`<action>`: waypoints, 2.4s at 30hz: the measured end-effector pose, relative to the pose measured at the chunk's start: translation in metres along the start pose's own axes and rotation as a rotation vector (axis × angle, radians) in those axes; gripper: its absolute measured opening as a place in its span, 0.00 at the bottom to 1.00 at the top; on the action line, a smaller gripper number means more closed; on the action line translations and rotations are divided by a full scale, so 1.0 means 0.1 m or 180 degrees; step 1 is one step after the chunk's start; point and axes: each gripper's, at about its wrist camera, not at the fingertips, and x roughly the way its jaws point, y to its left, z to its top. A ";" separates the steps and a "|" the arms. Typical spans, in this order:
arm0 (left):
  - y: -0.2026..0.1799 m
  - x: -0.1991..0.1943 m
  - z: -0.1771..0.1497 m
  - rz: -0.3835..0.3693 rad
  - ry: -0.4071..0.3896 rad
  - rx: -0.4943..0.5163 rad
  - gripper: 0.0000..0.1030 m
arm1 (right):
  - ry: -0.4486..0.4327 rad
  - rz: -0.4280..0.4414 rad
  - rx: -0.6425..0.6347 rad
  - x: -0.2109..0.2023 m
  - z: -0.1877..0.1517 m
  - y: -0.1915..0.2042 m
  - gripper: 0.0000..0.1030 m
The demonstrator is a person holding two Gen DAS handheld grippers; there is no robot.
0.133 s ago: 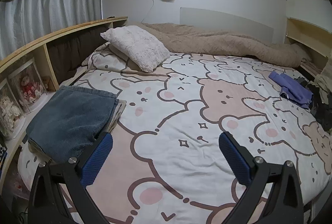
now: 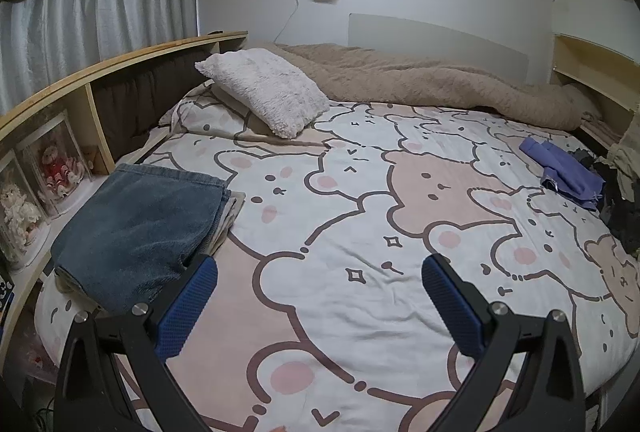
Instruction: Fold clothes
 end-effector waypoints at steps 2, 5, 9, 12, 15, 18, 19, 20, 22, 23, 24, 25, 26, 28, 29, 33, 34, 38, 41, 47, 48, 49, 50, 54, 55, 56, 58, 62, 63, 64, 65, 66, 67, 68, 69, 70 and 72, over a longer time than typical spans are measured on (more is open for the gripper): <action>0.00 0.00 0.00 0.0014 0.0004 0.0007 1.00 | -0.0002 0.0004 0.0007 0.01 0.00 -0.02 0.96; -0.01 -0.01 -0.01 0.0032 0.0013 0.0024 1.00 | -0.0004 0.0009 0.0018 0.01 -0.01 -0.05 0.96; 0.01 0.02 -0.02 0.0020 0.0009 0.0020 1.00 | -0.0007 0.0016 0.0033 0.02 -0.02 -0.09 0.96; 0.02 0.05 -0.03 0.0006 0.0013 0.0015 1.00 | -0.0003 0.0013 0.0040 0.03 -0.03 -0.10 0.96; 0.01 0.05 -0.04 0.0002 0.0017 0.0022 1.00 | 0.0016 -0.0010 0.0037 0.05 -0.03 -0.08 0.96; 0.01 0.05 -0.04 0.0001 0.0019 0.0023 1.00 | 0.0028 -0.0033 0.0027 0.06 -0.02 -0.06 0.96; 0.01 0.05 -0.04 0.0002 0.0020 0.0022 1.00 | 0.0030 -0.0031 0.0024 0.07 -0.02 -0.07 0.96; 0.01 0.05 -0.04 0.0003 0.0022 0.0020 1.00 | 0.0034 -0.0029 0.0025 0.08 -0.02 -0.07 0.96; 0.01 0.06 -0.05 0.0005 0.0027 0.0021 1.00 | 0.0046 -0.0025 0.0029 0.09 -0.02 -0.07 0.96; 0.01 0.07 -0.05 0.0006 0.0029 0.0024 1.00 | 0.0054 -0.0020 0.0031 0.09 -0.02 -0.07 0.96; 0.01 0.07 -0.05 0.0008 0.0030 0.0025 1.00 | 0.0059 -0.0019 0.0031 0.10 -0.02 -0.07 0.96; 0.00 0.07 -0.06 0.0008 0.0031 0.0028 1.00 | 0.0064 -0.0017 0.0030 0.11 -0.02 -0.07 0.96; 0.00 0.07 -0.06 0.0009 0.0030 0.0031 1.00 | 0.0067 -0.0014 0.0030 0.11 -0.02 -0.07 0.96; 0.00 0.06 -0.07 0.0009 0.0017 0.0046 1.00 | 0.0071 -0.0013 0.0026 0.12 -0.03 -0.07 0.96; 0.00 0.06 -0.07 0.0009 0.0015 0.0049 1.00 | 0.0073 -0.0012 0.0024 0.12 -0.04 -0.07 0.96; -0.02 0.08 -0.08 0.0007 0.0017 0.0057 1.00 | 0.0079 -0.0010 0.0021 0.13 -0.05 -0.06 0.96; -0.02 0.08 -0.08 0.0009 0.0017 0.0059 1.00 | 0.0080 -0.0011 0.0021 0.13 -0.05 -0.06 0.96; -0.04 0.11 -0.08 0.0017 0.0018 0.0072 1.00 | 0.0085 -0.0012 0.0024 0.15 -0.03 -0.06 0.96; -0.05 0.12 -0.09 0.0035 -0.0001 0.0085 1.00 | 0.0089 -0.0016 0.0018 0.16 -0.04 -0.06 0.96; -0.07 0.15 -0.09 0.0039 0.0009 0.0109 1.00 | 0.0092 -0.0032 0.0031 0.20 -0.04 -0.10 0.96; -0.08 0.15 -0.09 0.0029 0.0018 0.0113 1.00 | 0.0100 -0.0034 0.0029 0.22 -0.03 -0.10 0.96; -0.08 0.16 -0.09 0.0017 0.0030 0.0114 1.00 | 0.0110 -0.0034 0.0026 0.23 -0.02 -0.11 0.96; -0.08 0.17 -0.09 0.0007 0.0044 0.0112 1.00 | 0.0116 -0.0032 0.0028 0.24 -0.02 -0.11 0.96; -0.09 0.21 -0.10 -0.0035 0.0096 0.0103 1.00 | 0.0122 -0.0023 0.0030 0.26 -0.02 -0.12 0.96; -0.09 0.21 -0.10 -0.0041 0.0103 0.0106 1.00 | 0.0125 -0.0021 0.0028 0.27 -0.02 -0.12 0.96; -0.10 0.22 -0.11 -0.0040 0.0107 0.0110 1.00 | 0.0128 -0.0019 0.0028 0.28 -0.02 -0.12 0.96; -0.12 0.23 -0.12 -0.0027 0.0110 0.0121 1.00 | 0.0136 -0.0016 0.0028 0.29 -0.02 -0.12 0.96; -0.13 0.27 -0.11 -0.0024 0.0121 0.0111 1.00 | 0.0151 -0.0011 0.0029 0.32 -0.03 -0.13 0.96; -0.13 0.27 -0.11 -0.0023 0.0120 0.0104 1.00 | 0.0155 -0.0010 0.0030 0.33 -0.03 -0.13 0.96; -0.13 0.28 -0.11 -0.0021 0.0119 0.0099 1.00 | 0.0159 -0.0009 0.0030 0.34 -0.03 -0.14 0.96; -0.13 0.28 -0.11 -0.0018 0.0119 0.0096 1.00 | 0.0163 -0.0007 0.0030 0.35 -0.03 -0.14 0.96; -0.13 0.29 -0.11 -0.0017 0.0124 0.0097 1.00 | 0.0167 -0.0006 0.0031 0.35 -0.03 -0.14 0.96; -0.14 0.31 -0.12 -0.0016 0.0133 0.0102 1.00 | 0.0170 -0.0005 0.0031 0.36 -0.04 -0.14 0.96; -0.15 0.31 -0.12 -0.0015 0.0140 0.0103 1.00 | 0.0174 -0.0003 0.0031 0.37 -0.04 -0.15 0.96; -0.15 0.32 -0.12 -0.0015 0.0149 0.0102 1.00 | 0.0178 -0.0002 0.0032 0.38 -0.04 -0.15 0.96; -0.15 0.34 -0.12 -0.0015 0.0161 0.0101 1.00 | 0.0182 -0.0001 0.0032 0.39 -0.04 -0.15 0.96; -0.15 0.36 -0.12 -0.0021 0.0182 0.0108 1.00 | 0.0190 -0.0004 0.0035 0.40 -0.04 -0.16 0.96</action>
